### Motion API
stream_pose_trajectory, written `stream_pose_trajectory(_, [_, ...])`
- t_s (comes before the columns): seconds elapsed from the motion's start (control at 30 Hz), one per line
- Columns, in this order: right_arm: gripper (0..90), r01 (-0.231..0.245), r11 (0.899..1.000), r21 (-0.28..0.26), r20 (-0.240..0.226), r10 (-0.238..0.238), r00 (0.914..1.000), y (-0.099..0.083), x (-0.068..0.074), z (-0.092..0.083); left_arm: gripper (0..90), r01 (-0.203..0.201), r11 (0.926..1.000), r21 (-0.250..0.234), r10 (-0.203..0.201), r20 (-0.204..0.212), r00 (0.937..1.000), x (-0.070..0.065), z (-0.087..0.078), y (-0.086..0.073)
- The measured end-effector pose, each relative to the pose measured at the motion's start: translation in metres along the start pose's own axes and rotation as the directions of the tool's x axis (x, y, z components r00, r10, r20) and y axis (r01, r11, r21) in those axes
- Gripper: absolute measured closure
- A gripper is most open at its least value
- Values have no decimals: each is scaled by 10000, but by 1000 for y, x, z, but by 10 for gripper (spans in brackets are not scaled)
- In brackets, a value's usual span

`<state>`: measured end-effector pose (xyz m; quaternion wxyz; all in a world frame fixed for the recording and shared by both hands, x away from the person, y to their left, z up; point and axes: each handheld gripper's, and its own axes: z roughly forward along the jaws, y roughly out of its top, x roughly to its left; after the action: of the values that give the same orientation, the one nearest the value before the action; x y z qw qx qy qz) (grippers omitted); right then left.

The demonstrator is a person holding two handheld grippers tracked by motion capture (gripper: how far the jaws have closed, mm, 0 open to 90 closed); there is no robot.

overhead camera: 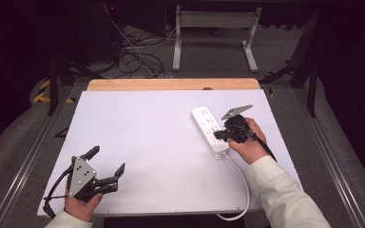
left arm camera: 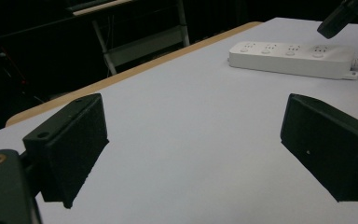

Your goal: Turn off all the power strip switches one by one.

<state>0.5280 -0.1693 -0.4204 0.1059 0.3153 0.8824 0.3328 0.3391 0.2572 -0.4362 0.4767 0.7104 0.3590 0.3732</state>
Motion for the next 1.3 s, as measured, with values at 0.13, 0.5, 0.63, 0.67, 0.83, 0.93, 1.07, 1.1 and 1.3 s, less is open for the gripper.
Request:
stream_pose_trajectory(0.13, [900, -59, 9995, 319, 22, 58, 10000, 0, -4, 11, 80, -37, 10000, -19, 37, -15, 10000, 0, 0, 0])
stream_pose_trajectory(0.5, [900, -111, 9964, 840, -6, 112, 9999, 0, -2, 23, 80, 13, 10000, 6, -13, 33, 10000, 0, 0, 0])
stream_pose_trajectory(0.63, [900, -20, 9960, 891, 167, 5, 9999, 0, 0, 25, 80, 8, 10000, -13, -8, 46, 10000, 0, 0, 0])
stream_pose_trajectory(0.67, [900, -20, 9960, 891, 167, 5, 9999, 0, 0, 25, 80, 16, 10000, -11, -16, 45, 10000, 0, 0, 0])
stream_pose_trajectory(0.83, [900, 54, 9954, 953, 405, -93, 9991, -1, 4, 27, 79, 13, 10000, -24, -13, 56, 10000, 0, 0, 0])
stream_pose_trajectory(0.93, [900, -37, 9961, 882, 426, -1, 9991, -2, 4, 27, 79, 12, 10000, -25, -12, 60, 10000, 0, 0, 0])
stream_pose_trajectory(1.07, [900, -109, 9963, 848, 344, 80, 9994, -2, 3, 27, 79, 16, 10000, 14, -16, 59, 10000, 0, 0, 0])
stream_pose_trajectory(1.1, [900, -168, 9962, 852, 312, 142, 9994, -2, 2, 27, 80, -26, 10000, -13, 26, 28, 10000, 1, 0, 0])
stream_pose_trajectory(1.3, [900, -403, 9958, 818, 179, 389, 9991, -2, 0, 27, 80, -30, 10000, -7, 30, 43, 10000, 1, 0, 0])
